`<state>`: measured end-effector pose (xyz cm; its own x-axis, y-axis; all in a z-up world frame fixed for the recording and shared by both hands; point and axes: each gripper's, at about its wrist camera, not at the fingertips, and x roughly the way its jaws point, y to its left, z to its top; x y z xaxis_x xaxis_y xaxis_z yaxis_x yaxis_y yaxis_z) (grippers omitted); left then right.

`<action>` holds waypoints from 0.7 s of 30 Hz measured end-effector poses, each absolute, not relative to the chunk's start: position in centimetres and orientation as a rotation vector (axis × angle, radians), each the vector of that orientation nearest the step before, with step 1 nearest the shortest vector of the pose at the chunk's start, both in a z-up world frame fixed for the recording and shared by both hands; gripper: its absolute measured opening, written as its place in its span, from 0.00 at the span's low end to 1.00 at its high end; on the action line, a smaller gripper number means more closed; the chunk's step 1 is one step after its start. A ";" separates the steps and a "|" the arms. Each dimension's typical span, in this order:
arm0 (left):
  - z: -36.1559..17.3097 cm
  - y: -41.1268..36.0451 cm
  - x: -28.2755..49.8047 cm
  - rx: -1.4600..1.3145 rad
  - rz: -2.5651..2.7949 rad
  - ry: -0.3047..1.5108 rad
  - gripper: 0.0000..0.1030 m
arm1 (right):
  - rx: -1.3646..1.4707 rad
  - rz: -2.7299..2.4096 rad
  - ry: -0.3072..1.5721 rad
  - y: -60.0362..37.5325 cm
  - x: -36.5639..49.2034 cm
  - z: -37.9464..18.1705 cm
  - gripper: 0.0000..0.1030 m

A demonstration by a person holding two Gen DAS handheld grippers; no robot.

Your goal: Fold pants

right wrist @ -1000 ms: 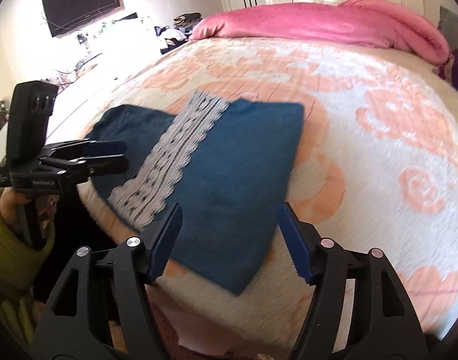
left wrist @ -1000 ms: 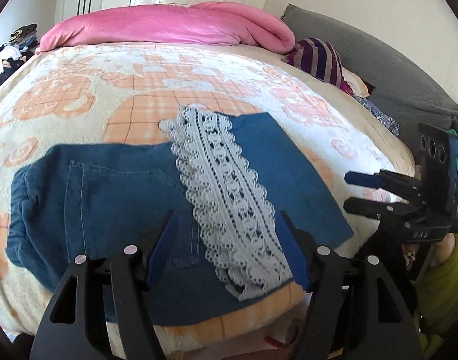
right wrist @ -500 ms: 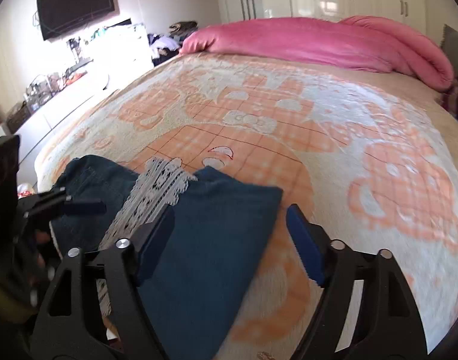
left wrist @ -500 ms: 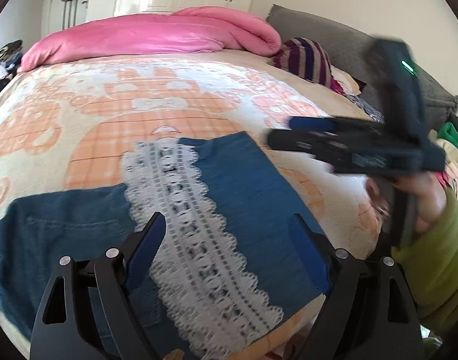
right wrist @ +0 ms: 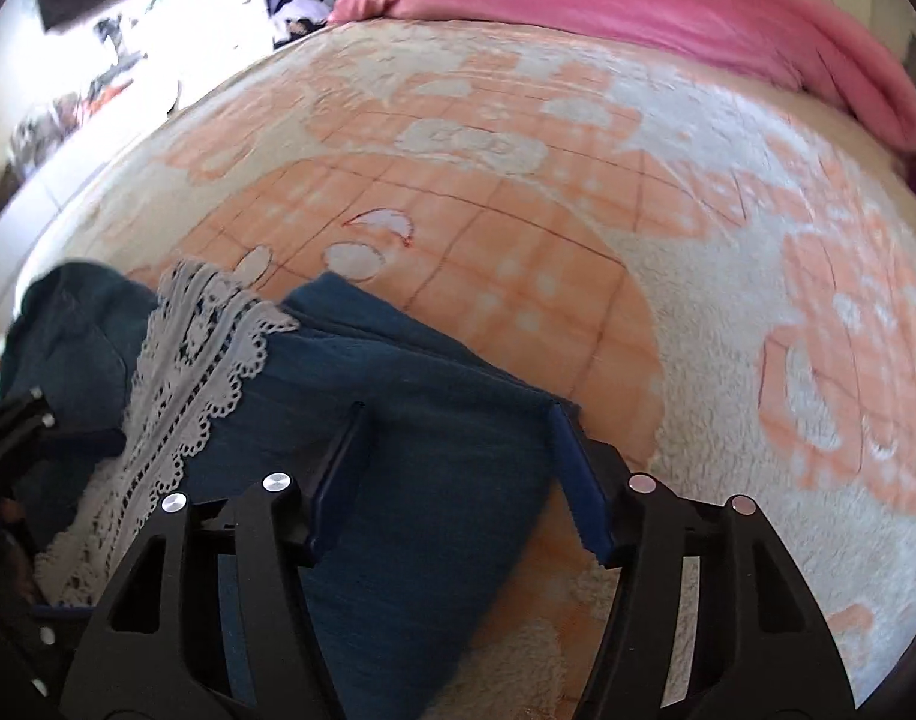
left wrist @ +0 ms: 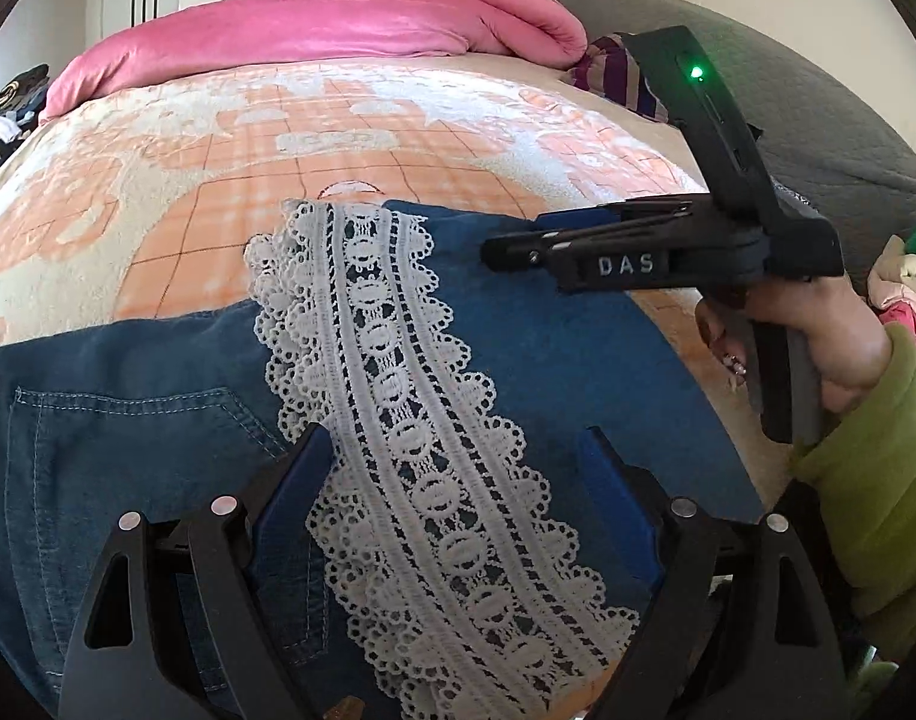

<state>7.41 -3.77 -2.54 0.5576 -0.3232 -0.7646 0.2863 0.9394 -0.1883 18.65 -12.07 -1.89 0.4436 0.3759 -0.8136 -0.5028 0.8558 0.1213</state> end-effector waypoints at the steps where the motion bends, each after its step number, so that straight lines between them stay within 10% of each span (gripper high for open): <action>1: -2.5 -3.7 7.3 -0.043 -0.358 0.911 0.81 | -0.143 0.546 0.967 -12.2 18.7 -2.0 0.54; 21: -0.5 -1.2 4.6 -0.100 -0.323 0.879 0.81 | -0.020 0.596 0.773 -13.3 14.4 2.7 0.86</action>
